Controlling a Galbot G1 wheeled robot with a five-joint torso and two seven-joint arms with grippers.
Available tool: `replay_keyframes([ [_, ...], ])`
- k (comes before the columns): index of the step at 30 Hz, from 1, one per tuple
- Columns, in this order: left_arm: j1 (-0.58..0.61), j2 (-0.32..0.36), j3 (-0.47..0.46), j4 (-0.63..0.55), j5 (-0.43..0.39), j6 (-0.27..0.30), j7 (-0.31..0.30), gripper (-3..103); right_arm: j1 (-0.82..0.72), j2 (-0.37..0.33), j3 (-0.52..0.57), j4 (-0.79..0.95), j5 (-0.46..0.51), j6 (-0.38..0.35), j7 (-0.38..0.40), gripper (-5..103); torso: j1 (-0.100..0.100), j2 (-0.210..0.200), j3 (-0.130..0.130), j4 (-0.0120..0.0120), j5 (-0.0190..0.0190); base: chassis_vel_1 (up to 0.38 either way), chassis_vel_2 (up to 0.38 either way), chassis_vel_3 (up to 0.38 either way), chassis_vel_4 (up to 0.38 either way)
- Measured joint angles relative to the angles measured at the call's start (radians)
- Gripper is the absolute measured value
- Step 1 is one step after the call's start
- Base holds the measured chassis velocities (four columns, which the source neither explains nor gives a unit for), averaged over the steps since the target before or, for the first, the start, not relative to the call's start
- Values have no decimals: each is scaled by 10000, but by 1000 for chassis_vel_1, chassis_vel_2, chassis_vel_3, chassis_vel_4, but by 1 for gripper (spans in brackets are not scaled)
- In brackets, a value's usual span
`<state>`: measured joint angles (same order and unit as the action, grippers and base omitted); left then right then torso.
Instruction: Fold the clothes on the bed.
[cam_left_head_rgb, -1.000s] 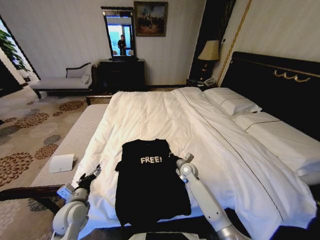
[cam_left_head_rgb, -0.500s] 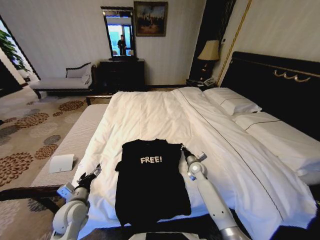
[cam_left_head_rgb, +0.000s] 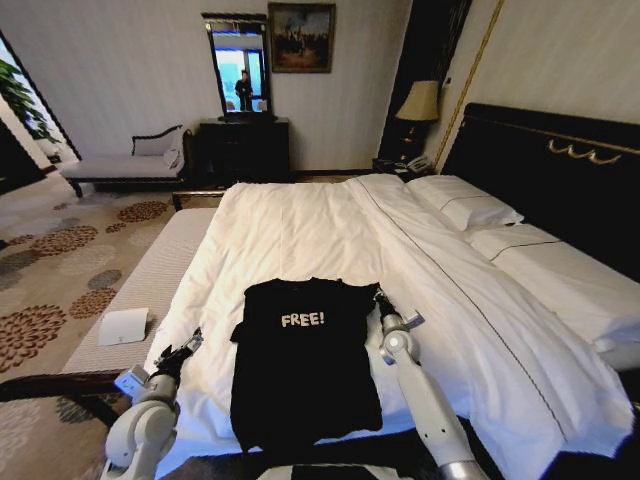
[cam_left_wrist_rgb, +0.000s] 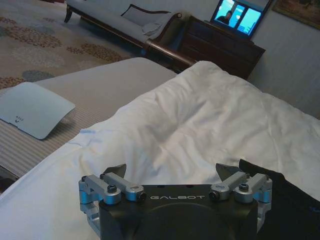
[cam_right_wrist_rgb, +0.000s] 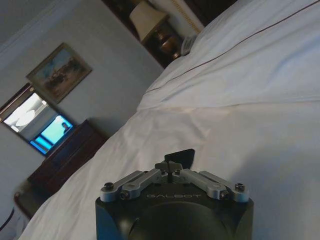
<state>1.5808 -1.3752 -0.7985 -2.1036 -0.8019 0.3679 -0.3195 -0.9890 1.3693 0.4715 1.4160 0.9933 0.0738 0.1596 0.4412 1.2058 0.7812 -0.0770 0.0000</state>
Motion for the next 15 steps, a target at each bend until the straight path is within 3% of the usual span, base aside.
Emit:
replay_keyframes([
  [6, -70, -95, 94, 42, -11, -3, 4, 100, -185, 17, 5, -348, -567, 319, -44, -3, 0, 0, 0, 0, -1, 0, 0, 0, 0],
  [12, -64, -87, 58, 55, -24, -3, 6, 100, -301, 80, 45, -170, -737, 246, 417, 13, 0, -1, 0, 0, -1, 0, 0, 0, 0],
  [15, -36, -91, 9, 79, -57, -11, 16, 100, -705, 228, 215, 540, -746, -60, 1358, 29, 0, 0, 0, 0, -2, 0, 0, 0, 0],
])
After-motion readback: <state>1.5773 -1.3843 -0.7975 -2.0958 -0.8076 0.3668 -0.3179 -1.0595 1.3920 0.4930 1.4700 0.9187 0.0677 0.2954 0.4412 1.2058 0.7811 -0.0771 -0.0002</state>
